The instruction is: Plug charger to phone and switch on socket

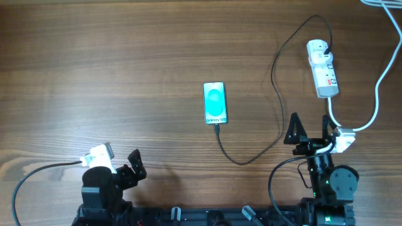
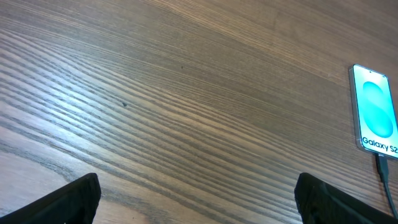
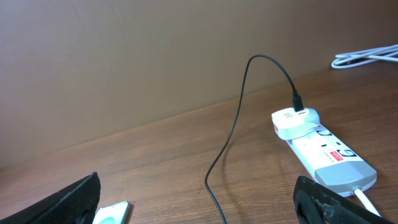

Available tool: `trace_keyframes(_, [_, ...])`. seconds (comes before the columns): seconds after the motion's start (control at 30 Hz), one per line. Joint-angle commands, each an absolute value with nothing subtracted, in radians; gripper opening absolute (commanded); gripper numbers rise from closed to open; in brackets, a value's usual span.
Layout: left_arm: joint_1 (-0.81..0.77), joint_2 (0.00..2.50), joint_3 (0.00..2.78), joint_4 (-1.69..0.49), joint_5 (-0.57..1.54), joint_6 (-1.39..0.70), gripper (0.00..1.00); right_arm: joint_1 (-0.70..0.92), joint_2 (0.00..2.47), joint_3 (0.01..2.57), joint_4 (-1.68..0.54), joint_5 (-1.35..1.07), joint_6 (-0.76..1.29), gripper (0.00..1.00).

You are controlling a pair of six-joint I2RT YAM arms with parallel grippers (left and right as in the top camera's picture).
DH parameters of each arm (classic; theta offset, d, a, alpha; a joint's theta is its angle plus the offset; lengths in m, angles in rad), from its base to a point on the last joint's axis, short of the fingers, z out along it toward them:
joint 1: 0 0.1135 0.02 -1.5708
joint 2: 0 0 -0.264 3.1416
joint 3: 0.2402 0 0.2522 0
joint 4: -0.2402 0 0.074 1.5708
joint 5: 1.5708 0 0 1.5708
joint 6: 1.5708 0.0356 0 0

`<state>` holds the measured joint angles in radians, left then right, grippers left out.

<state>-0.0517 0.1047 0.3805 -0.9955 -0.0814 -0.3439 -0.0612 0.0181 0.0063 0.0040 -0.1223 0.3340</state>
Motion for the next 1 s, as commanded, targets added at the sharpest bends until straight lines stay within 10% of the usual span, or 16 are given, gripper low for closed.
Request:
trace_keyframes(0.0, [-0.055,0.099,0.376,-0.993,-0.088,-0.353,1.00,-0.057,0.004,0.005,0.006,-0.101,0.316,1.00])
trace_keyframes(0.53, [-0.054,0.068,0.364,-0.979,-0.102,-0.323,1.00,-0.057,0.004,0.005,0.006,-0.101,0.316,1.00])
trace_keyframes(0.97, [-0.026,0.003,0.052,-0.114,-0.103,-0.313,1.00,-0.057,0.004,0.005,0.006,-0.101,0.316,1.00])
